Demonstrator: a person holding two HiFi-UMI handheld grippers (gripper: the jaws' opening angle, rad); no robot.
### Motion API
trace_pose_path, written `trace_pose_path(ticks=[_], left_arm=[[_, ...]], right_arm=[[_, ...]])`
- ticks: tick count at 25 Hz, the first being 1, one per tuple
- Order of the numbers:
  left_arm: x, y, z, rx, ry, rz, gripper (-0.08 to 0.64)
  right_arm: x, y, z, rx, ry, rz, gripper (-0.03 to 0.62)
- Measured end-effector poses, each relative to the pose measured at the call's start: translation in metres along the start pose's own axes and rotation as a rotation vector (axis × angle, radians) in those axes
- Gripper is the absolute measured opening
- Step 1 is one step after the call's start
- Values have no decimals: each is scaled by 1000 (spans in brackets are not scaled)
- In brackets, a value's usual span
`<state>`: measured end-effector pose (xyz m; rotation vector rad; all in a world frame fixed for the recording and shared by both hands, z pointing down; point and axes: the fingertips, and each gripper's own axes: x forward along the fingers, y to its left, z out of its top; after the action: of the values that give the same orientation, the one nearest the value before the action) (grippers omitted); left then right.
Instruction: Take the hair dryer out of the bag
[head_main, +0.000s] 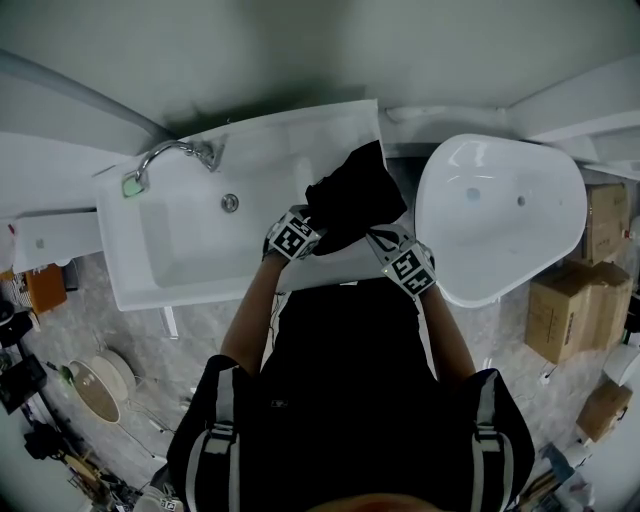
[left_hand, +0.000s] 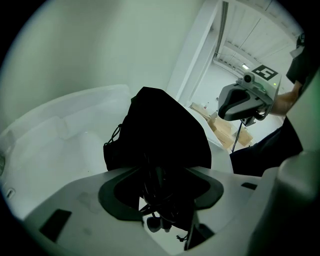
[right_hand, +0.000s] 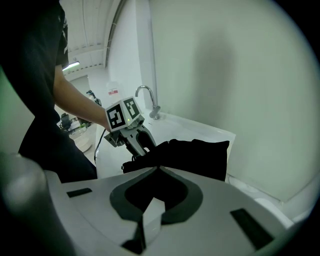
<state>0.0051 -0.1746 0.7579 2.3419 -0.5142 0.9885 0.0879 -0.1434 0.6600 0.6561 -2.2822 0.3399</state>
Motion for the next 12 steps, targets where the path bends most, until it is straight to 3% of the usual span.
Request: trace_pose_path(ticks=[6, 12], left_arm=[[22, 3, 13, 21, -15, 20, 245], [43, 4, 18, 46, 1, 2, 250]], right_arm=[[-1, 3, -10, 11, 19, 8, 60], [-4, 4, -20, 27, 32, 10, 60]])
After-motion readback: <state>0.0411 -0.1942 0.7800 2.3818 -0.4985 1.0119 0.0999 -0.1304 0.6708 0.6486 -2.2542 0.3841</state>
